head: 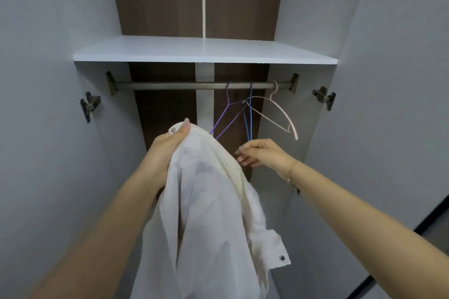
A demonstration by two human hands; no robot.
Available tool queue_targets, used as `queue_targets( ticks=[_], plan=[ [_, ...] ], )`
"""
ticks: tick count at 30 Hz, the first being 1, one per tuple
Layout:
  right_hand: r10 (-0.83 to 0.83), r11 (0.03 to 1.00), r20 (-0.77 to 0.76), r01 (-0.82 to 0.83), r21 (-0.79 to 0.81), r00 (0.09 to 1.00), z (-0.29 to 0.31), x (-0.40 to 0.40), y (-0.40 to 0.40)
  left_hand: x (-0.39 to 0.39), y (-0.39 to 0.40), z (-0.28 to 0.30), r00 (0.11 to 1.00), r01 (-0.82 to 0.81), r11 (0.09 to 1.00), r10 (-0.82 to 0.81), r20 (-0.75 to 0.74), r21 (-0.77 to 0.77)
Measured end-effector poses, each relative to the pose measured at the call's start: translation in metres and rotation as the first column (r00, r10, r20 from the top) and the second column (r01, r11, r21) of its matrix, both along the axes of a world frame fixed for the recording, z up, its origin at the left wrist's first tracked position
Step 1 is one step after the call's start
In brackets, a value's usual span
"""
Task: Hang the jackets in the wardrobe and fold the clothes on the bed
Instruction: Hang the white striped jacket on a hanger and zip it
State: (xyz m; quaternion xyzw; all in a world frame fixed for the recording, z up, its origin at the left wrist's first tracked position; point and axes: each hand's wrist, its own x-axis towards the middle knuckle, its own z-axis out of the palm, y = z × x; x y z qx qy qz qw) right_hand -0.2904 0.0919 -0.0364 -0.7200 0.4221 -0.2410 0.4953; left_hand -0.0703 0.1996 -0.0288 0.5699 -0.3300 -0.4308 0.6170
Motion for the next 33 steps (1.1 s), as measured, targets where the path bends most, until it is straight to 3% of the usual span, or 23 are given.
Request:
queue_targets(
  ticks=[5,8,12,17,23,25,28,31,33],
  plan=[
    [-0.077,0.995,0.083,0.071,0.068,0.994,-0.015,0.039,-0.093,0.017,-0.053,-0.013,0.99,-0.124,0.986,0.116,0.082,0.111],
    [-0.211,0.968,0.195,0.178,0.176,0.958,-0.02,0.072,-0.152,0.03,-0.074,-0.019,0.975,-0.216,0.964,0.206,0.079,0.153],
    [-0.367,0.912,0.245,0.295,0.287,0.897,-0.03,0.112,-0.241,0.043,-0.103,-0.024,0.992,-0.12,0.976,0.124,-0.013,0.182],
    [-0.37,0.845,0.201,0.239,0.478,0.907,-0.045,0.146,-0.304,0.05,-0.13,-0.03,0.977,-0.213,0.948,0.205,0.061,0.235],
    [-0.395,0.792,0.423,0.069,0.606,0.816,-0.043,0.181,-0.355,0.063,-0.144,-0.046,0.954,-0.294,0.926,0.269,0.134,0.236],
    [-0.432,0.802,0.403,0.139,0.582,0.807,-0.036,0.185,-0.359,0.069,-0.145,-0.054,0.948,-0.31,0.921,0.281,0.147,0.237],
    [-0.419,0.87,0.354,0.259,0.419,0.836,-0.032,0.182,-0.356,0.077,-0.143,-0.063,0.937,-0.344,0.893,0.307,0.165,0.291],
    [-0.339,0.936,0.322,0.283,0.209,0.884,-0.033,0.175,-0.331,0.085,-0.139,-0.072,0.931,-0.364,0.87,0.332,0.152,0.332],
    [-0.241,0.968,0.257,0.216,0.125,0.936,-0.036,0.162,-0.3,0.087,-0.135,-0.078,0.916,-0.4,0.851,0.382,0.122,0.339]
  ],
)
